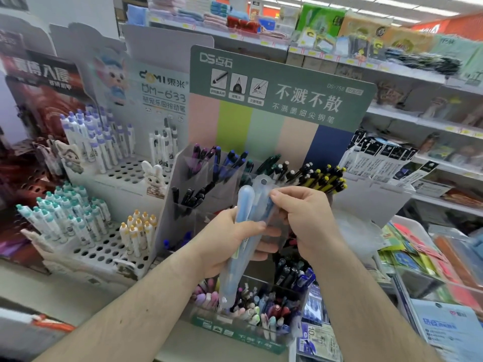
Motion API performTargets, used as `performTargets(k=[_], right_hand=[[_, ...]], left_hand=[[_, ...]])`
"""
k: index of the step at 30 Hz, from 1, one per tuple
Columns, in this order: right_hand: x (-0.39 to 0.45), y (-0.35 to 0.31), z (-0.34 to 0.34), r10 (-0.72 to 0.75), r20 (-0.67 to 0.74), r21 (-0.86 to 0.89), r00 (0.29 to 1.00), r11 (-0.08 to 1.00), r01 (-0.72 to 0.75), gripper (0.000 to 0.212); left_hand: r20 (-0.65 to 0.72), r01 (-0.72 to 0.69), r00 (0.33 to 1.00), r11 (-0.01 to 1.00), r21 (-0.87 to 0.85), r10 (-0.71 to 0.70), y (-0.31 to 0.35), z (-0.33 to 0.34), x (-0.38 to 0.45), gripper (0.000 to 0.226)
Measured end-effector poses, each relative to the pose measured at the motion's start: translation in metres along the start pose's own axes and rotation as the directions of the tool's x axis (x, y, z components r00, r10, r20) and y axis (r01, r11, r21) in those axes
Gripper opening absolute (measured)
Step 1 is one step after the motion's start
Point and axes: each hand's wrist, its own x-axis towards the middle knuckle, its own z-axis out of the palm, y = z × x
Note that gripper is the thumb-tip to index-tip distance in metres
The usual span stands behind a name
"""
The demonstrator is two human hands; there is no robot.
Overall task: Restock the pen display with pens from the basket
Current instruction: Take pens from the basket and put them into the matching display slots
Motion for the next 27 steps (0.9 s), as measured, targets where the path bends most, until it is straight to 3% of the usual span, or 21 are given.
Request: performTargets(k=[5,10,16,24,27], right_hand=[[-0.005,0.004,0.006,-0.021,-0.104,0.002,0.994,1.000,0.021,0.022],[-0.010,0.004,0.009,0.040,-0.146,0.021,0.988,0.999,-0.038,0.021],[-0.010,0.004,0.008,0.185,-0.099,0.053,0.978,0.982,-0.180,0.015],[-0.015,0.003,0.014,0.162,-0.129,0.014,0.978,0.987,-0.162,0.020],[-0.018,0.002,0.016,0.122,-0.102,-0.023,0.987,0.992,-0.125,0.020]], left_hand=[[-0.072,-0.042,0.996,0.992,0.117,0.050,-0.005,-0.001,-0.001,0.019],[-0.113,-0.111,0.986,0.987,0.119,0.124,-0.011,0.002,-0.003,0.013],[-0.156,-0.195,0.964,0.971,0.136,0.216,-0.018,-0.003,-0.004,0.013],[-0.289,-0.169,0.935,0.974,0.149,0.206,-0.022,-0.006,-0.001,0.008],[-0.291,-0.165,0.939,0.982,0.089,0.184,-0.020,-0.007,0.001,0.016]])
